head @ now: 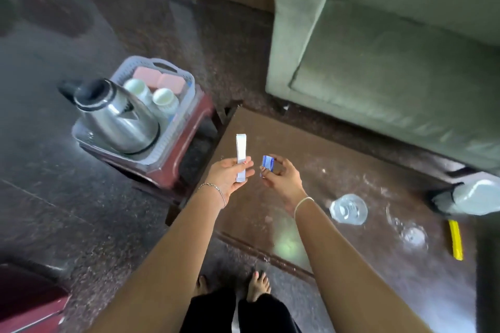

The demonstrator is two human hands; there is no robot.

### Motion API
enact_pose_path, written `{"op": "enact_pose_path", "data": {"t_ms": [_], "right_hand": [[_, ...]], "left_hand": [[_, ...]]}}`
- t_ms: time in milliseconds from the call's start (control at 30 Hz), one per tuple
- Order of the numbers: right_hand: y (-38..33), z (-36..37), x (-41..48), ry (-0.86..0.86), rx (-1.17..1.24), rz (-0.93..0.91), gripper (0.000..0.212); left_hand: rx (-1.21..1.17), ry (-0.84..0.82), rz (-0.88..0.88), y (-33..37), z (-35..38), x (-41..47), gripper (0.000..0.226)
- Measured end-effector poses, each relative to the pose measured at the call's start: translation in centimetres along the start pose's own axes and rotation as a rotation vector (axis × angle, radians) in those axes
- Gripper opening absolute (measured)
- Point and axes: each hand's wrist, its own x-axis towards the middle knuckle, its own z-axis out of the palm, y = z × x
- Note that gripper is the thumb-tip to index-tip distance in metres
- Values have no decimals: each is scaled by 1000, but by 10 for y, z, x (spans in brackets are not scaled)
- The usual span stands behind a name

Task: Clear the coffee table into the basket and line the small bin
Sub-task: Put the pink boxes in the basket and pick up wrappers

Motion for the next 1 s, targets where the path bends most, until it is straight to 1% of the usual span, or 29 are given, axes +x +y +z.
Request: {"op": "enact_pose_path", "data": {"t_ms": [133,267,400,467,567,667,833,900,1000], "right_hand": [[-58,33,0,-92,58,-35,28],[-97,76,3,-109,108,-67,24],[-130,136,12,-80,180,-69,21],[-144,170,19,-47,201,-79,19],[-160,216,28,29,222,-68,16],[-169,264,39,80,228,-70,16],[-175,334,50,111,190,-35,27],[-175,355,56,112,177,-27,24],[-173,376,68,127,145,-14,16]], "left_hand": [[-13,-24,85,50,-18,-8,19],[-40,-41,125,97,-43,-8,21],[-29,-47,214,161,-86,1,25],[1,-34,264,199,-112,8,22],[27,-36,285,249,-153,20,17],[102,-12,323,289,-196,36,19],[167,45,300,329,-264,64,25],[188,77,270,336,-290,78,26],[321,146,234,340,-321,102,27]]}}
